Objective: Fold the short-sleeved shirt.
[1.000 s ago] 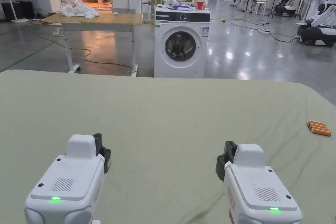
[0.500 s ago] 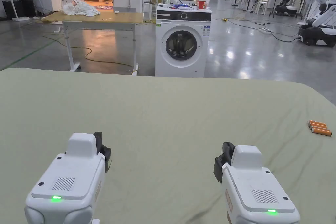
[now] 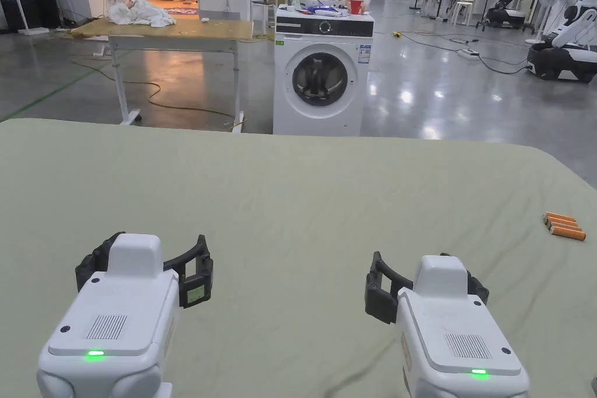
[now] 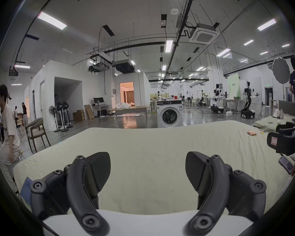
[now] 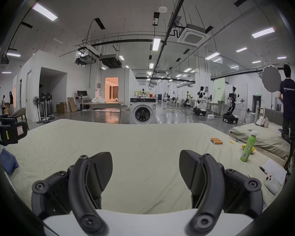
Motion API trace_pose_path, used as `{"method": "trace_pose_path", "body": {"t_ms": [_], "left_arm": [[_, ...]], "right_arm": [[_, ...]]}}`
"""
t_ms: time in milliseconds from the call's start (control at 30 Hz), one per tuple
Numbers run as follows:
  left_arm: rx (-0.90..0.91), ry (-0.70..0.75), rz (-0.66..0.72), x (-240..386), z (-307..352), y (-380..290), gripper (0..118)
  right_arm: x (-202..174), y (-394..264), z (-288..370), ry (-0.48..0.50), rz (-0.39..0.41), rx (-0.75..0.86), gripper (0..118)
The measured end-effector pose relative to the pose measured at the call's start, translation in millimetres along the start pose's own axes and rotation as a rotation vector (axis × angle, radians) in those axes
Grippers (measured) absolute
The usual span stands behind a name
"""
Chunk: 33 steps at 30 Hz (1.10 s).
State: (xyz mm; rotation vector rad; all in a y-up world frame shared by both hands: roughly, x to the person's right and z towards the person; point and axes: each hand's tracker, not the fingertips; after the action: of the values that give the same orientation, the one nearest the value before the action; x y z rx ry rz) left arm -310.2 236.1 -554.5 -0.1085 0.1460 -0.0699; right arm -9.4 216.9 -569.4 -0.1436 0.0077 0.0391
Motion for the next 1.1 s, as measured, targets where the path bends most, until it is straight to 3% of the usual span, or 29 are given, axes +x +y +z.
{"method": "trace_pose_path", "body": {"t_ms": [100, 267, 400, 533, 667, 867, 1100], "left_arm": [[-0.003, 0.004, 0.003, -2.5, -1.4, 1.4, 98], [-0.01, 0.023, 0.01, -4.9, -4.1, 1.2, 106], [-0.011, 0.021, 0.012, -6.0, -5.2, 0.7, 106], [-0.012, 0.018, 0.015, -7.0, -5.6, -0.1, 106], [-0.015, 0.014, 0.024, -8.5, -5.9, -1.0, 106], [-0.026, 0.021, 0.02, -9.1, -8.0, -2.0, 108], [-0.023, 0.033, 0.011, -10.7, -8.8, -0.7, 108]], "right_arm": [[1.5, 0.8, -1.3, 0.01, -0.006, -0.002, 98], [0.3, 2.6, -0.9, 0.034, 0.003, 0.016, 100], [-3.5, 3.8, -4.5, 0.003, 0.019, 0.009, 102], [-0.4, 7.4, -9.5, 0.004, -0.045, -0.027, 102], [-1.5, 9.9, -14.1, -0.039, -0.053, -0.05, 102], [3.6, 13.9, -17.1, 0.002, -0.113, -0.089, 102], [-1.6, 17.9, -15.9, 0.015, -0.107, -0.11, 102]]}}
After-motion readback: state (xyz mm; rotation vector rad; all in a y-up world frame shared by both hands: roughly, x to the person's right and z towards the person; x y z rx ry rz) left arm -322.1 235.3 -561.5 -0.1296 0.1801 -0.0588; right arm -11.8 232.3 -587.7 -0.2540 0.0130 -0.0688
